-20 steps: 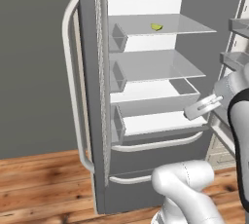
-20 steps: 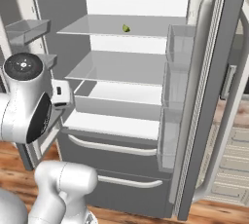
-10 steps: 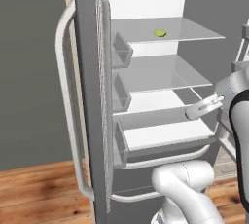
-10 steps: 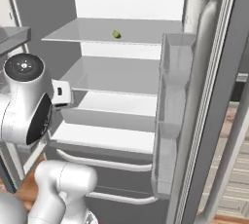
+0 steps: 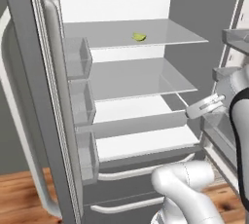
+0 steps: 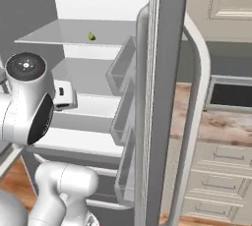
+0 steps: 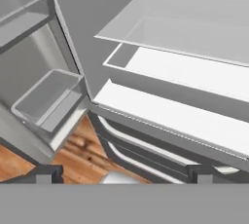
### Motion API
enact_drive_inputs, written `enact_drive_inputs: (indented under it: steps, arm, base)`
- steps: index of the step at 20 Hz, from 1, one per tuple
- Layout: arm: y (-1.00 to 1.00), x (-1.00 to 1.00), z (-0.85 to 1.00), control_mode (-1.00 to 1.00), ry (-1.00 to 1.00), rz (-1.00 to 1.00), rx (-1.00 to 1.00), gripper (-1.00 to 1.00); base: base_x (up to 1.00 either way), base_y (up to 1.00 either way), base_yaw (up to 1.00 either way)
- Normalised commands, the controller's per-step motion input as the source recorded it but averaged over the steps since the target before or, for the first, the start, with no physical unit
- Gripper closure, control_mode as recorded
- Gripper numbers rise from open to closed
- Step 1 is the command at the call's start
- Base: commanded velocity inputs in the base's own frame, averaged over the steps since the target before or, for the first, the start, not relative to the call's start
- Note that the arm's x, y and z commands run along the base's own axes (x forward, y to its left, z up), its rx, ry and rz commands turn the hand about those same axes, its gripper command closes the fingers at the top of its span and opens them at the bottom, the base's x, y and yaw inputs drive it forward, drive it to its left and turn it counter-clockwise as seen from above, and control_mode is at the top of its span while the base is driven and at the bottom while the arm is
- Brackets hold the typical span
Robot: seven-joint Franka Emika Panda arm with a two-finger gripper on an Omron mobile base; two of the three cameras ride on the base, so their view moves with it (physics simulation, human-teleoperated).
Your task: There is a bowl on the dining counter. Grab a lemon wedge from the fridge and place it in the bowl. Then get the liquor bottle and glass cup from the cabinet and place them next to the bowl.
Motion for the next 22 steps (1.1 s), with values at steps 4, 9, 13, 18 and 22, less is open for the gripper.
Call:
enact_drive_inputs:
  steps: [4, 9, 13, 18, 22]
  arm:
    - [0.0, 0.0, 0.0, 1.0, 0.0, 0.0, 0.0, -1.0]
    - [0.0, 0.0, 0.0, 1.0, 0.0, 0.0, 0.0, -1.0]
    - [0.0, 0.0, 0.0, 1.0, 0.0, 0.0, 0.0, -1.0]
    - [0.0, 0.0, 0.0, 1.0, 0.0, 0.0, 0.0, -1.0]
    - [0.39, 0.76, 0.0, -1.0, -0.02, -0.18, 0.0, -1.0]
  base:
    - [0.57, -0.07, 0.0]
    - [0.8, 0.02, 0.0]
    - [0.9, 0.12, 0.0]
    - [0.84, 0.3, -0.06]
    - [0.0, 0.0, 0.0]
